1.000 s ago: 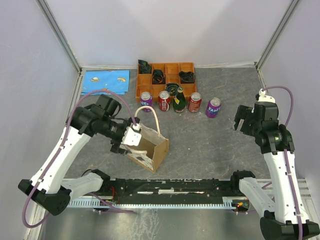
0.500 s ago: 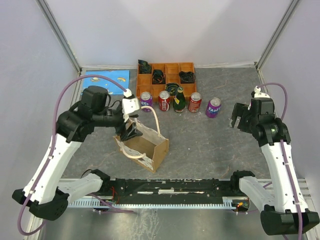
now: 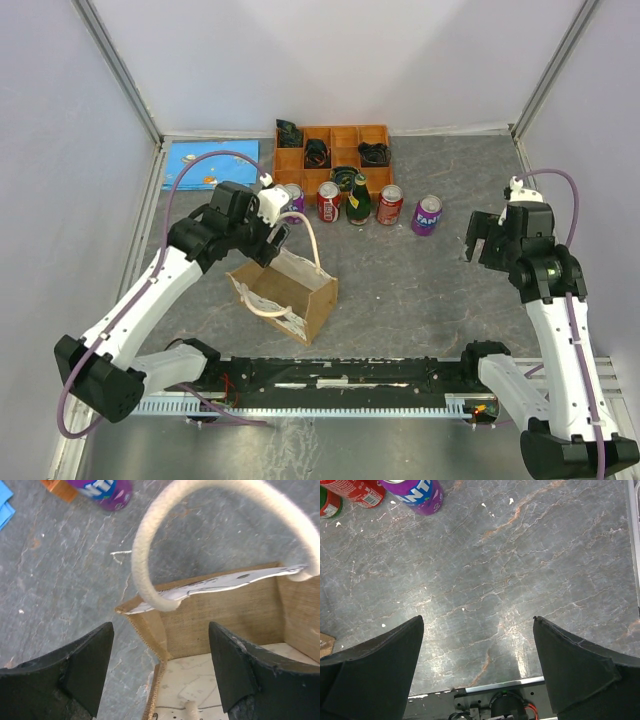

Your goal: Place the beverage into the canvas bag

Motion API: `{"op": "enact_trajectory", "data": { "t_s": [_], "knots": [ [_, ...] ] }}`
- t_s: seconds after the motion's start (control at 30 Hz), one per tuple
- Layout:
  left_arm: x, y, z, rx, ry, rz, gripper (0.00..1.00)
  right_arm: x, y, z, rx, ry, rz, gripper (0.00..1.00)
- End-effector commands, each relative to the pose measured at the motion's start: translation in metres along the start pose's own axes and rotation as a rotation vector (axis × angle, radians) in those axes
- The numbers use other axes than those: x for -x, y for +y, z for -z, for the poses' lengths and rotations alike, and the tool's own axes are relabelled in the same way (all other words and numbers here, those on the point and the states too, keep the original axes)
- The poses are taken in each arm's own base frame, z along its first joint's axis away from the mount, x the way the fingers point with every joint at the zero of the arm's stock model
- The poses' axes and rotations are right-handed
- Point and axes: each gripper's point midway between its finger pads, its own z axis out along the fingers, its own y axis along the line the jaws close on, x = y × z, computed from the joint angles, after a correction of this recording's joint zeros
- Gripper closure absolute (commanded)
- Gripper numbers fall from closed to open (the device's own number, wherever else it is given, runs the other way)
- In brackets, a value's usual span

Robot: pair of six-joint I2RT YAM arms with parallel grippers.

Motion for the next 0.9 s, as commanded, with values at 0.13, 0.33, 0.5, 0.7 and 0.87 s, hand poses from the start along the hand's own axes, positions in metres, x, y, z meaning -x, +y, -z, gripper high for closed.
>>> {"op": "enact_trajectory", "data": {
  "t_s": [0.13, 0.33, 0.5, 0.7, 0.87],
  "knots": [
    [-0.027, 0.019, -0.015, 0.109, 0.081, -0.01, 0.24, 0.01, -0.007, 0.01, -0.026, -0.046, 0.014, 0.02],
    [-0.061, 0.012, -0.025, 0.057, 0.182, -0.081, 0.51, 0.012, -0.005, 0.008, -0.02, -0.05, -0.006, 0.02],
    [-0.06, 0.007, -0.037, 0.003, 0.169, -0.152, 0.97, 0.015, 0.0, 0.006, -0.006, -0.049, -0.026, 0.02],
    [0.007, 0.001, -0.048, -0.11, 0.036, -0.281, 0.97, 0.017, 0.004, 0.007, 0.014, -0.05, -0.03, 0.03],
    [0.057, -0.023, -0.064, -0.243, -0.034, -0.385, 0.97, 0.019, 0.003, 0.011, 0.011, -0.061, -0.038, 0.04]
  ]
}}
